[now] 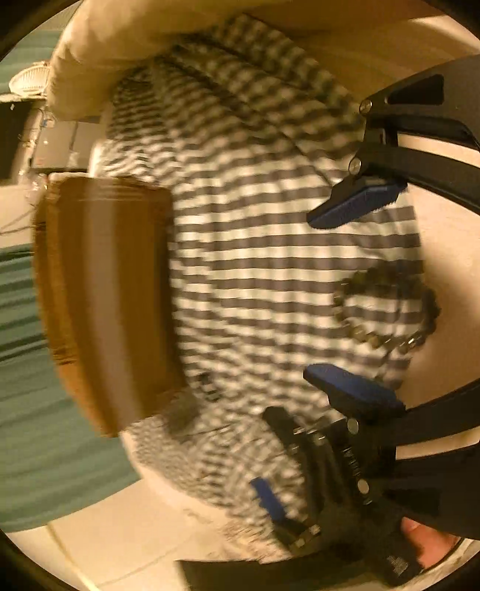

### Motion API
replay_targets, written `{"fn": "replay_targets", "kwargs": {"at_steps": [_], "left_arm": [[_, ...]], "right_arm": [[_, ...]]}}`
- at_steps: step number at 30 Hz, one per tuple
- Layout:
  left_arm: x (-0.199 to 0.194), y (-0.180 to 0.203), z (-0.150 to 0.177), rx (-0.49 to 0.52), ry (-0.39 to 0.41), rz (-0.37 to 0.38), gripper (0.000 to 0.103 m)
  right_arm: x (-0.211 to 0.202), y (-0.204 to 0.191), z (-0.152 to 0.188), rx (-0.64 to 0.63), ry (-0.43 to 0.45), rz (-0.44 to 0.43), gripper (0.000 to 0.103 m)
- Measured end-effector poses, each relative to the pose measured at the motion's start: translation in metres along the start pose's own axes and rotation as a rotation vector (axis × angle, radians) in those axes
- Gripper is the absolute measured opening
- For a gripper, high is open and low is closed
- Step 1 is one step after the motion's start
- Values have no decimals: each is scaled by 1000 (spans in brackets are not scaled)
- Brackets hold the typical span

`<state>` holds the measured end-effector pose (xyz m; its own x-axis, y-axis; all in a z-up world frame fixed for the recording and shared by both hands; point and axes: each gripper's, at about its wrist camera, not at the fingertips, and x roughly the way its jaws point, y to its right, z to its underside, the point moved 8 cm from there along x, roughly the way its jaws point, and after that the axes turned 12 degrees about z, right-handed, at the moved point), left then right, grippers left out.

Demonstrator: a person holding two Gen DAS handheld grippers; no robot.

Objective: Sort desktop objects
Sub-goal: 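Move both grippers back to the hair tie and bead bracelet, then grasp the bead bracelet with the right gripper while the left grasps the black hair tie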

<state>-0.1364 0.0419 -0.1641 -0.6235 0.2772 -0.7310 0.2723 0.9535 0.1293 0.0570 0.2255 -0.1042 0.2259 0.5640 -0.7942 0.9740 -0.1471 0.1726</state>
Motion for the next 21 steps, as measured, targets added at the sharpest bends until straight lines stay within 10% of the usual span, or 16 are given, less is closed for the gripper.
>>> {"fn": "replay_targets", "kwargs": {"at_steps": [11,21], "left_arm": [[22,-21,14,-101,-18,15,103],[23,-20,17,-108,-14,30,103]], "right_arm": [[35,-21,38,-90,-99,28,76],[34,-17,39,-120,-92,50,24]]}}
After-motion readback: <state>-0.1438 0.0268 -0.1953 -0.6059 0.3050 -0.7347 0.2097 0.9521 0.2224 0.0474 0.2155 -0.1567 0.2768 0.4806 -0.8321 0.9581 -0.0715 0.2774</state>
